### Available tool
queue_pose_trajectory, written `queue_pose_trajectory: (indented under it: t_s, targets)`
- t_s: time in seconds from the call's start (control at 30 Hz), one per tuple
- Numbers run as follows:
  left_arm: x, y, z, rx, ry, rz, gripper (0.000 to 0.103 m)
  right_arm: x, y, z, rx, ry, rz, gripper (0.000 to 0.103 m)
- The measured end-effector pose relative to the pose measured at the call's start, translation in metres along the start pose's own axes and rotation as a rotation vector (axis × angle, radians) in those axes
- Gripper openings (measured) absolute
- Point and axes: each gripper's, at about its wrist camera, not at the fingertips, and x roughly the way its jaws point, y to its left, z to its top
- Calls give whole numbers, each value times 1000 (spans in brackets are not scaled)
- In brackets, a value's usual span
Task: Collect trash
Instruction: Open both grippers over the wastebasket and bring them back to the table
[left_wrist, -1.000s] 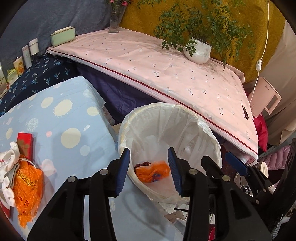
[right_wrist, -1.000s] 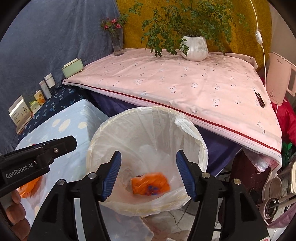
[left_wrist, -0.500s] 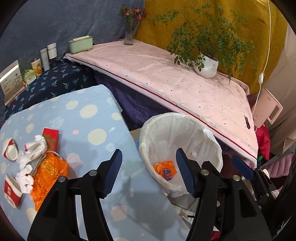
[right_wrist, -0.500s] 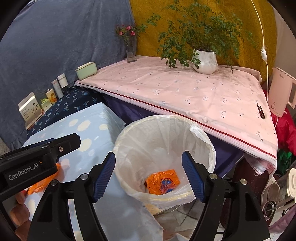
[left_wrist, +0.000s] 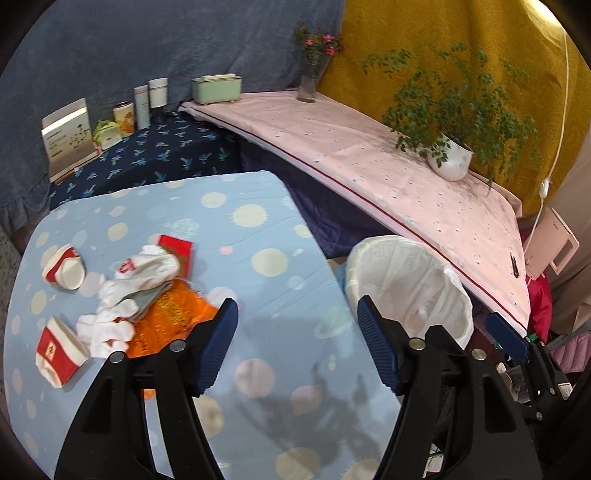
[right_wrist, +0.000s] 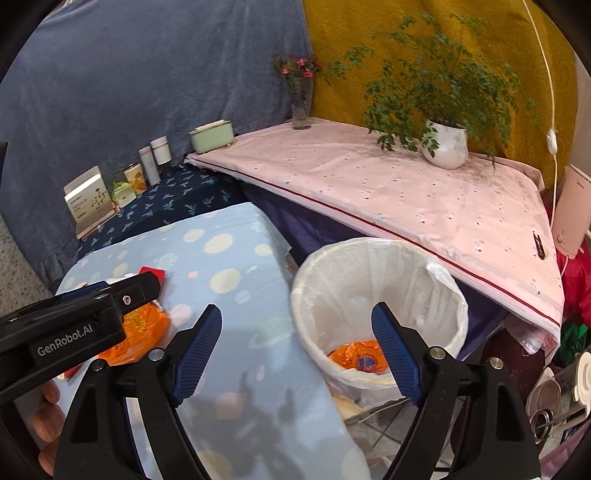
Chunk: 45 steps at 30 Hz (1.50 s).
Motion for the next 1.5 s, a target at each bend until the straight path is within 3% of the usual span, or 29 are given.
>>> queue_pose_trajectory:
  t_s: [0.4,0.5,0.7,1.5]
  targets:
    - [-24,86,-21,-114,-7,136,69,-3,70,-19,-49,35,64,84]
    - [-29,102,-28,-128,-8,167,76,-1,85,-26,-46,50,70,84]
    - [-38,132,-40,-149,-15,219,77,4,110,-38,-52,71,76,84]
    - [-47,224,-94,-138,20,282,92,28,176,-72,-62,170,147,84]
